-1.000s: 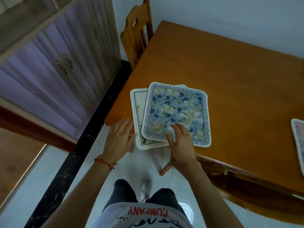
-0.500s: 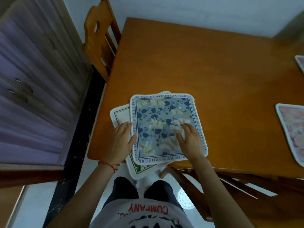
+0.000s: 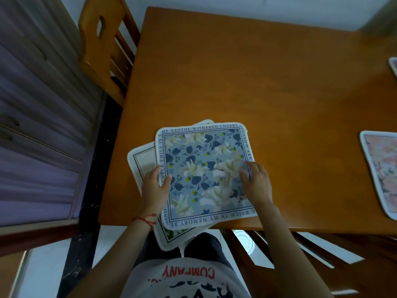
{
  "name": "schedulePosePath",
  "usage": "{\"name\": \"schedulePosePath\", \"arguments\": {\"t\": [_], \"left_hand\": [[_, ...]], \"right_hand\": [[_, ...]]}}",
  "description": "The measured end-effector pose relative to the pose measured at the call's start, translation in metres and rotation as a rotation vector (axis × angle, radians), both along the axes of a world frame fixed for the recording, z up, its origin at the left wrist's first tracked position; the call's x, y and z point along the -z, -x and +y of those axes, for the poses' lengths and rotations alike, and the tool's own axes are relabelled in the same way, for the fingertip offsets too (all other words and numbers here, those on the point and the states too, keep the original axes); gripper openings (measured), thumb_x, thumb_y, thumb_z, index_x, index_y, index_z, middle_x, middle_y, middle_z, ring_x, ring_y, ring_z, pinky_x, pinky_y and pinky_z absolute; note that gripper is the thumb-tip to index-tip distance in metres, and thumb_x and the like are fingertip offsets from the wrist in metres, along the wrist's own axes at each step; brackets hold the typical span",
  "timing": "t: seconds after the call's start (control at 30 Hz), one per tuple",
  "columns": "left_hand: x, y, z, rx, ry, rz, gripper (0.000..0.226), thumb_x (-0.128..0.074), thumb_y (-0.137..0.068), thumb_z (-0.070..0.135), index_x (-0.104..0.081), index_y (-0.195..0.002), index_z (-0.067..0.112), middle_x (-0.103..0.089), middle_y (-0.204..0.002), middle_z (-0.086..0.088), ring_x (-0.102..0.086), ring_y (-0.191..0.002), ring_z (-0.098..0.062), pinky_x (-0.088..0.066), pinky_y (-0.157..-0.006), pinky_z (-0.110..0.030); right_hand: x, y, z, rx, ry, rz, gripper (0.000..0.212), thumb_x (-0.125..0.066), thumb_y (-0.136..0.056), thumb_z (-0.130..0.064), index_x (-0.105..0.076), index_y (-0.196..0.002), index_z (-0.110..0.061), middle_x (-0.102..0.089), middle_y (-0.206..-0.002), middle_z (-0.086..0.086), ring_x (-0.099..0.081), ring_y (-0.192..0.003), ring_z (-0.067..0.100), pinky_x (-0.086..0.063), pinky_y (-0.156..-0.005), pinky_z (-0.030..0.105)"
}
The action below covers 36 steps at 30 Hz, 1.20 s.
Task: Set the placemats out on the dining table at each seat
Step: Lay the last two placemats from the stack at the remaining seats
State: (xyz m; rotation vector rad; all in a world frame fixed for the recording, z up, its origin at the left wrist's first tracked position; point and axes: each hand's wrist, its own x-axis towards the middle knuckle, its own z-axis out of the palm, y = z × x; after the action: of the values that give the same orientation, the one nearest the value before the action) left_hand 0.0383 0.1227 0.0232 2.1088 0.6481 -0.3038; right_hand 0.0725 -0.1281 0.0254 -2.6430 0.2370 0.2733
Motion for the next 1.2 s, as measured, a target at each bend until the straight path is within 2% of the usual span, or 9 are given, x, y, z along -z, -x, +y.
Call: {"name": "schedulePosePath", "arguments": {"t": [0.23,0.3,0.4,0.57,0.63,0.7,0.83,0.93,1.2], "left_hand": [[0.008,-0.006,-0.005,-0.082,-0.022,-0.002,0.049,-0.058,-0.088,0.022,-0.045,-0.133,0.008,-0.048,-0.134,-0.015,-0.047,-0.124,-0.03,-0.039,-0.103,-0.046],[0.013,-0.008,-0.003,-0.096,-0.015,-0.007,0.043,-0.059,-0.086,0.021,-0.051,-0.127,0.013,-0.057,-0.125,-0.01,-0.054,-0.114,-0.027,-0.046,-0.096,-0.047],[0.007,-0.014,-0.005,-0.17,0.022,-0.045,0.034,-0.059,-0.084,0.006,-0.056,-0.118,0.007,-0.06,-0.104,0.0,-0.057,-0.093,-0.019,-0.048,-0.083,-0.035],[0.006,-0.025,-0.005,-0.332,0.078,-0.019,0.033,-0.057,-0.083,-0.004,-0.056,-0.116,-0.001,-0.056,-0.1,-0.004,-0.054,-0.092,-0.019,-0.042,-0.077,-0.028],[0.009,-0.028,0.0,-0.364,0.115,-0.003,0.03,-0.057,-0.082,-0.005,-0.06,-0.111,0.0,-0.062,-0.101,-0.009,-0.058,-0.09,-0.021,-0.044,-0.069,-0.024],[0.009,-0.027,0.001,-0.334,0.122,0.001,0.028,-0.056,-0.083,-0.005,-0.064,-0.109,0.002,-0.065,-0.099,-0.01,-0.059,-0.083,-0.02,-0.043,-0.059,-0.018],[0.008,-0.026,0.004,-0.313,0.126,-0.036,0.025,-0.057,-0.082,-0.004,-0.067,-0.105,-0.001,-0.068,-0.101,-0.016,-0.06,-0.08,-0.021,-0.045,-0.064,-0.021],[0.009,-0.026,0.008,-0.295,0.121,-0.049,0.022,-0.059,-0.082,-0.003,-0.068,-0.102,-0.001,-0.069,-0.1,-0.017,-0.061,-0.079,-0.021,-0.043,-0.058,-0.017],[0.006,-0.024,0.013,-0.285,0.161,-0.132,0.023,-0.061,-0.08,-0.004,-0.066,-0.102,-0.001,-0.066,-0.094,-0.01,-0.061,-0.08,-0.02,-0.044,-0.063,-0.017]], "right_hand": [[0.014,-0.013,-0.012,0.019,0.008,-0.005,0.038,-0.053,-0.09,-0.017,-0.05,-0.126,-0.004,-0.052,-0.126,0.017,-0.046,-0.113,0.033,-0.041,-0.09,0.042],[0.016,-0.017,-0.015,0.055,-0.019,0.005,0.039,-0.054,-0.09,-0.016,-0.049,-0.126,-0.003,-0.051,-0.126,0.017,-0.045,-0.115,0.033,-0.041,-0.09,0.041],[0.019,-0.022,-0.019,0.114,-0.06,0.022,0.039,-0.055,-0.088,-0.014,-0.05,-0.125,-0.002,-0.051,-0.123,0.017,-0.046,-0.113,0.03,-0.04,-0.087,0.036],[0.023,-0.033,-0.028,0.242,-0.186,0.071,0.031,-0.057,-0.086,-0.015,-0.06,-0.115,-0.009,-0.061,-0.105,0.011,-0.052,-0.088,0.02,-0.037,-0.068,0.024],[0.023,-0.035,-0.029,0.268,-0.223,0.082,0.026,-0.058,-0.085,-0.016,-0.064,-0.11,-0.011,-0.066,-0.096,0.005,-0.058,-0.077,0.018,-0.037,-0.054,0.018],[0.019,-0.035,-0.029,0.304,-0.267,0.092,0.023,-0.057,-0.086,-0.014,-0.065,-0.107,-0.009,-0.064,-0.086,0.001,-0.056,-0.068,0.015,-0.037,-0.049,0.017],[0.016,-0.035,-0.028,0.352,-0.314,0.07,0.022,-0.058,-0.086,-0.013,-0.066,-0.106,-0.008,-0.063,-0.086,0.002,-0.056,-0.072,0.016,-0.04,-0.052,0.018],[0.016,-0.034,-0.029,0.4,-0.357,0.065,0.022,-0.06,-0.086,-0.015,-0.066,-0.106,-0.008,-0.065,-0.089,0.002,-0.057,-0.073,0.015,-0.039,-0.051,0.015],[0.014,-0.033,-0.028,0.454,-0.382,0.047,0.022,-0.064,-0.083,-0.019,-0.067,-0.102,-0.008,-0.068,-0.089,0.005,-0.061,-0.075,0.019,-0.042,-0.051,0.018]]}}
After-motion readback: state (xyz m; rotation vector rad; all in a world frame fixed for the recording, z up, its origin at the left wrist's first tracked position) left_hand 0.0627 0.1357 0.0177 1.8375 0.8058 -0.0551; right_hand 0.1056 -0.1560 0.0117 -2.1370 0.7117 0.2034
